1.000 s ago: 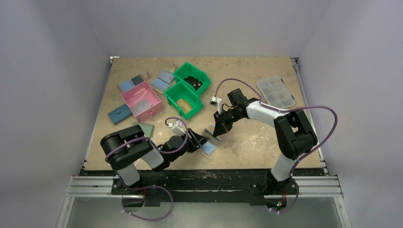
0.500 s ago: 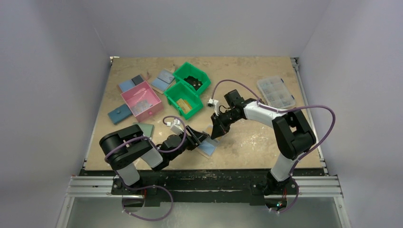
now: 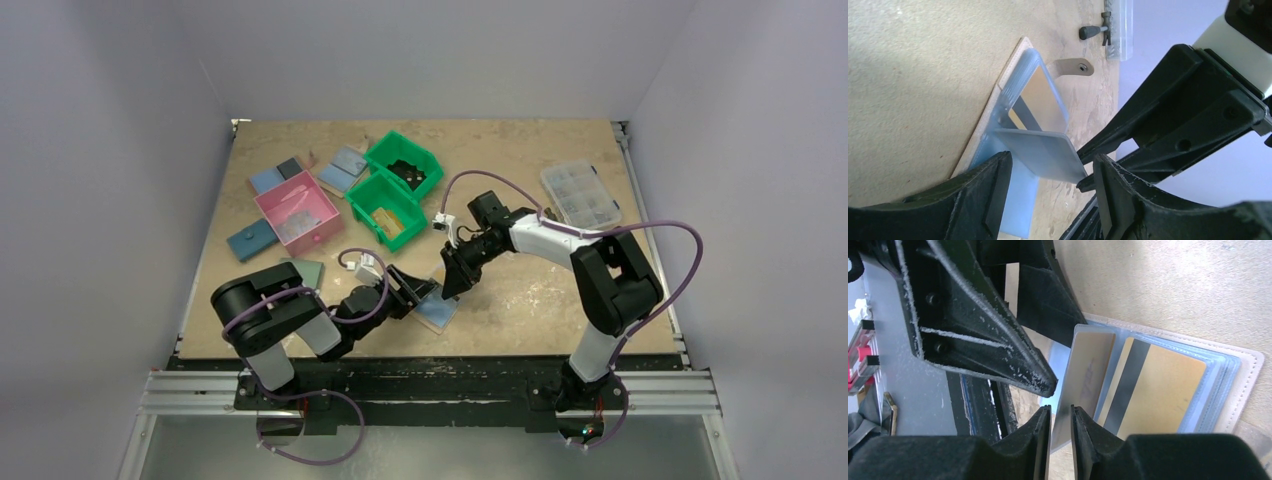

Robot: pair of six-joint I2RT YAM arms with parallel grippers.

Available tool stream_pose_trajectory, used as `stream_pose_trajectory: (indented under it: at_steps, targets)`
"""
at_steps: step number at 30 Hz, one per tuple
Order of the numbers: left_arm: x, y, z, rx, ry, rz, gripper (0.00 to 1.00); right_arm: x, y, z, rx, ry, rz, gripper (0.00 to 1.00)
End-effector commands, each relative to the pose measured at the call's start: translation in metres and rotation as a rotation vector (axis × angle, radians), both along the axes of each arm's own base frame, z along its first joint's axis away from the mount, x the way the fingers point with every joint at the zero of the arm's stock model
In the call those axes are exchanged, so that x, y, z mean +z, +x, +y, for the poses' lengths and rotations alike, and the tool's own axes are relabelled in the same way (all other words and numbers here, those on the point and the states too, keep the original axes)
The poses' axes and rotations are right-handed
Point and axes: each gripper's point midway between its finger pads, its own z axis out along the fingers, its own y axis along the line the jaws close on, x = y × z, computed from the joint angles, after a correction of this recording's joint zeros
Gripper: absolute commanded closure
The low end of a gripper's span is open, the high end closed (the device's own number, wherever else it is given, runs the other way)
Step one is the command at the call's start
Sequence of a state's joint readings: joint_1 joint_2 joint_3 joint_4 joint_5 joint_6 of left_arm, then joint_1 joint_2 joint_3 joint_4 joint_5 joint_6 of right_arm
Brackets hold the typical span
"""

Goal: Take the credit cards out of the card holder
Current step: Remove the credit card from the card holder.

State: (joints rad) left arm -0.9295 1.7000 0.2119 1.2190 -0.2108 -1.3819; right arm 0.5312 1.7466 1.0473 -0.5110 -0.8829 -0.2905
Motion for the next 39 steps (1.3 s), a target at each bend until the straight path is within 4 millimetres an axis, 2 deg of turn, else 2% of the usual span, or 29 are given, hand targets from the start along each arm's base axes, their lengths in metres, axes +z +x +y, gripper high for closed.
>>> stream_pose_trajectory:
  at_steps: [1, 9, 15, 20, 25, 33, 36, 39]
  targets:
    - [0.012, 0.007, 0.004, 0.051, -0.081, -0.007, 0.36, 0.012, -0.006, 0.007, 0.055, 0.042, 0.005, 0.70]
    - [0.011, 0.005, 0.004, 0.044, -0.097, 0.001, 0.37, 0.013, -0.018, 0.011, 0.111, 0.051, 0.016, 0.69]
    - [0.007, 0.001, 0.007, 0.038, -0.097, 0.011, 0.42, 0.015, -0.022, 0.012, 0.144, 0.057, 0.008, 0.66]
    - [-0.003, -0.007, 0.014, 0.029, -0.087, 0.028, 0.56, 0.020, -0.018, 0.011, 0.170, 0.065, -0.044, 0.62]
    - [-0.010, -0.015, 0.012, -0.011, -0.087, 0.037, 0.67, 0.023, -0.015, 0.009, 0.187, 0.062, -0.088, 0.60]
    - [-0.004, -0.022, 0.008, -0.066, -0.138, -0.012, 0.89, 0.019, -0.010, 0.007, 0.173, 0.037, -0.103, 0.59]
    - [0.003, -0.024, 0.001, -0.118, -0.136, -0.072, 1.00, 0.022, -0.006, 0.005, 0.159, 0.041, -0.109, 0.58]
    - [0.007, -0.026, -0.009, -0.202, -0.084, -0.158, 1.00, 0.030, -0.002, 0.002, 0.146, 0.064, -0.117, 0.55]
